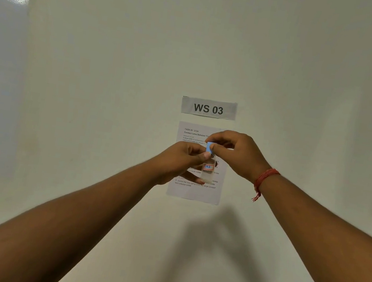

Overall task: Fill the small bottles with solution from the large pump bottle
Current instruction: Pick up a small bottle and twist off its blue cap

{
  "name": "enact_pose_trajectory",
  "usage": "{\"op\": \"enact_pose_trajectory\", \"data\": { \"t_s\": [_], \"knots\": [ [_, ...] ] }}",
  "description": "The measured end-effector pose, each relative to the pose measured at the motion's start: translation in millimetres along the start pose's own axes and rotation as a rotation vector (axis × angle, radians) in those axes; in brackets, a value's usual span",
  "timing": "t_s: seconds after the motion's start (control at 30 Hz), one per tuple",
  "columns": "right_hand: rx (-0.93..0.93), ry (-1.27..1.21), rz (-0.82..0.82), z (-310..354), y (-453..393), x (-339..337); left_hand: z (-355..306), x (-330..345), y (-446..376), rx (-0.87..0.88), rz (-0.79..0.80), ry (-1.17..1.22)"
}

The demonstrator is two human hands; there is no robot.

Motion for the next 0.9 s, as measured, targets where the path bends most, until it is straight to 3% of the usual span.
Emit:
{"op": "enact_pose_trajectory", "data": {
  "t_s": [0.3,0.9],
  "knots": [
    [-0.046,0.105,0.134,-6.0,-17.0,5.2,2.0,2.9,-17.5,0.012,-0.003,0.012],
    [-0.108,0.056,0.285,-5.9,-34.5,9.6,-0.7,9.4,-29.4,0.035,-0.016,0.047]
  ]
}}
Point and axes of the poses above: each hand's wrist, its own y-axis away from the middle knuckle, its own x-axis out of the palm, z = x × y, the point moved 7 cm from there along -y, towards the middle knuckle, and after that the axes turned 15 degrees about -z, right-handed, at the moved point
